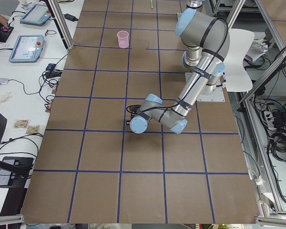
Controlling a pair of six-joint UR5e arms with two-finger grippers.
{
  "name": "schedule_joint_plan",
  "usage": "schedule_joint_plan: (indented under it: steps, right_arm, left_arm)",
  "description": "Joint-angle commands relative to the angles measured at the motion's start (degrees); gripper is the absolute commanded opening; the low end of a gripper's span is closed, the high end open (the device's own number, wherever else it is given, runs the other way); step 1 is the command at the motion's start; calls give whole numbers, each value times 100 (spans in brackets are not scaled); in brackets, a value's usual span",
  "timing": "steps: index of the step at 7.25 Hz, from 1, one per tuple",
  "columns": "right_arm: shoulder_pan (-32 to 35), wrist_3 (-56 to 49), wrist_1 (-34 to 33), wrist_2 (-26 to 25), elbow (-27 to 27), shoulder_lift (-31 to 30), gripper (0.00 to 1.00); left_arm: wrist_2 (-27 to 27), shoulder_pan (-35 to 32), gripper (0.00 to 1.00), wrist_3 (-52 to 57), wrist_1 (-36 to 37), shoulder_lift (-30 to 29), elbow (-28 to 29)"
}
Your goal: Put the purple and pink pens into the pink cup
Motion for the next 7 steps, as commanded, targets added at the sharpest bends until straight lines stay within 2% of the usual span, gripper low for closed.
schedule_joint_plan:
  steps: [1, 2, 3, 5, 6, 7]
  right_arm:
    - [1316, 1070, -1841, 142, 307, 5, 0]
    - [1714, 1485, -3133, 133, 623, 336, 0]
    - [1883, 1794, -4120, 159, 800, 626, 0]
    - [2575, 2716, -5923, 99, 916, 1276, 0]
    - [2770, 2798, -6419, 72, 934, 1506, 0]
    - [2772, 2799, -6641, 71, 951, 1700, 0]
  left_arm:
    - [18, -70, 0, -805, -40, 353, 68]
    - [44, -219, 0, -1627, -188, 617, 60]
    - [62, -420, 0, -2306, -433, 950, 60]
    - [53, -763, 0, -4507, -891, 1592, 60]
    - [62, -1070, 0, -5293, -1058, 1873, 60]
    - [62, -1368, 0, -6136, -1286, 2189, 60]
